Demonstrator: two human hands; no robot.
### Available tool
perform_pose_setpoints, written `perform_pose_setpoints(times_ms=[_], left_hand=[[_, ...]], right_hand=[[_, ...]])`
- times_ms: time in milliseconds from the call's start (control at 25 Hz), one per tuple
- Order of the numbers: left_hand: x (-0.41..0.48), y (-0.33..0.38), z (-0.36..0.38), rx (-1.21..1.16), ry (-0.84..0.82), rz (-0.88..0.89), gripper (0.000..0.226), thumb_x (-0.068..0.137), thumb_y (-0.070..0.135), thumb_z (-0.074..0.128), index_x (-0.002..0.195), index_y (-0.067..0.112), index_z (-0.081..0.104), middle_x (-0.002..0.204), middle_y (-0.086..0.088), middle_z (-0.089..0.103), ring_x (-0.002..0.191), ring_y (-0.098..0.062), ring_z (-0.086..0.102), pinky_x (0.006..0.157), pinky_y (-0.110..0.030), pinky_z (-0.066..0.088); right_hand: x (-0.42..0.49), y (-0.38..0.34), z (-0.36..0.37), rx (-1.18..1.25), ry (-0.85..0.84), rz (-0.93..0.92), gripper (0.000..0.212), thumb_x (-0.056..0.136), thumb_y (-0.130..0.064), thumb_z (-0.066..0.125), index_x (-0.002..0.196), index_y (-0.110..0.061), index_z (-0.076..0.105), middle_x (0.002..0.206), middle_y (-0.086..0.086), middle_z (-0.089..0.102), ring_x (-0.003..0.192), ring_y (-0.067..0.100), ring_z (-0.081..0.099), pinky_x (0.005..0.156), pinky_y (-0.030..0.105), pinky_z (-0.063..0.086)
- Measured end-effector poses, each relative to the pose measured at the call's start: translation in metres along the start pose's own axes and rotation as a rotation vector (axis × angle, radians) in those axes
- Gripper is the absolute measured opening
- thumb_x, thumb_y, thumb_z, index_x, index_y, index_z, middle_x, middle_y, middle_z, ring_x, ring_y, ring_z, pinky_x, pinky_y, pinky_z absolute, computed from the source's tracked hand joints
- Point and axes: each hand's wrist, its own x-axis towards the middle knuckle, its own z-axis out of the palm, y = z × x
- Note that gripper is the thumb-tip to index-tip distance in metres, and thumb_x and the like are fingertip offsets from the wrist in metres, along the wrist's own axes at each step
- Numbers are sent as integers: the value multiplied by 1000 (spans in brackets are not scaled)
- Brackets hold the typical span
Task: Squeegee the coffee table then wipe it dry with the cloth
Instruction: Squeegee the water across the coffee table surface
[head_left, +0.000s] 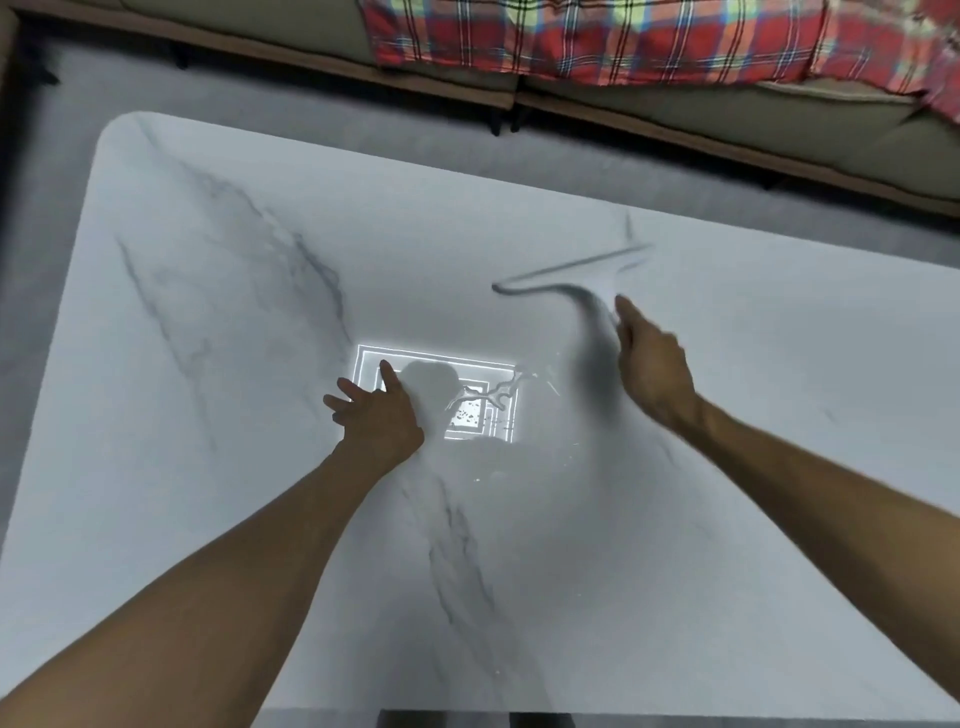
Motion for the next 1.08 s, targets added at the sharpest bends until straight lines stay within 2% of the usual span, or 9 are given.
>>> perform_pose_setpoints(times_ms=[160, 280, 440, 520, 600, 680, 800, 960, 1080], left_hand=[[1, 0, 5, -69, 19, -41, 93, 90, 32, 54, 154, 19, -12, 151, -40, 2, 138, -60, 6, 111, -54, 24], [2, 1, 4, -93, 27, -30, 92, 89, 32, 53, 154, 19, -11, 150, -40, 3, 137, -61, 6, 110, -55, 24], [2, 0, 5, -87, 19, -11, 91, 90, 30, 51, 154, 14, -12, 150, -41, 7, 137, -64, 2, 111, -59, 21], [2, -1, 5, -75, 14, 9, 86, 93, 28, 46, 153, 11, -12, 150, -39, 16, 137, -63, 2, 111, -61, 20], [1, -2, 5, -53, 37, 22, 78, 95, 25, 40, 153, 6, -9, 145, -39, 28, 137, -62, 5, 110, -61, 22], [-1, -3, 4, -43, 43, 21, 75, 97, 24, 37, 153, 5, -8, 144, -39, 31, 137, -62, 9, 109, -59, 26], [-6, -5, 1, -59, 53, 45, 73, 98, 26, 37, 154, 9, -6, 148, -38, 24, 138, -61, 13, 109, -58, 28], [-14, -11, 0, -92, 11, 70, 81, 97, 35, 42, 154, 12, -11, 152, -42, 0, 138, -64, 1, 114, -58, 18], [-26, -19, -4, -91, 57, 84, 79, 95, 30, 46, 155, 11, -2, 155, -37, 0, 140, -59, 8, 113, -58, 21]], right_hand=[[-93, 51, 1, -58, -180, 46, 46, 104, -33, 25, 149, -36, 27, 94, 12, 69, 77, 32, 61, 75, 37, 49], [-110, 60, -22, -28, -179, 30, 45, 103, -31, 31, 147, -30, 34, 82, 5, 65, 69, 26, 57, 69, 30, 46], [-16, 15, -47, 134, 10, 21, 43, 103, -25, 31, 145, -22, 38, 107, 18, 64, 93, 35, 60, 91, 43, 49], [40, -22, -48, 275, 16, 94, 40, 100, -20, 27, 136, -22, 43, 98, 14, 55, 83, 28, 50, 83, 42, 48], [68, -56, -34, 277, 5, 107, 24, 97, -14, 26, 112, -19, 43, 94, 13, 51, 81, 26, 46, 74, 35, 42], [58, -78, -13, 227, -8, 47, 22, 97, -13, 27, 111, -20, 42, 102, 19, 59, 86, 32, 54, 76, 34, 42], [8, -72, 17, 110, -47, -195, 41, 101, -21, 30, 141, -21, 40, 119, 21, 63, 105, 43, 57, 89, 43, 47], [-58, -15, 36, -63, -224, -438, 46, 102, -30, 30, 147, -38, 30, 98, 10, 69, 88, 34, 63, 73, 35, 47], [-88, 38, 28, -189, -312, -513, 50, 102, -28, 31, 149, -43, 23, 91, 6, 64, 82, 32, 62, 69, 36, 47]])
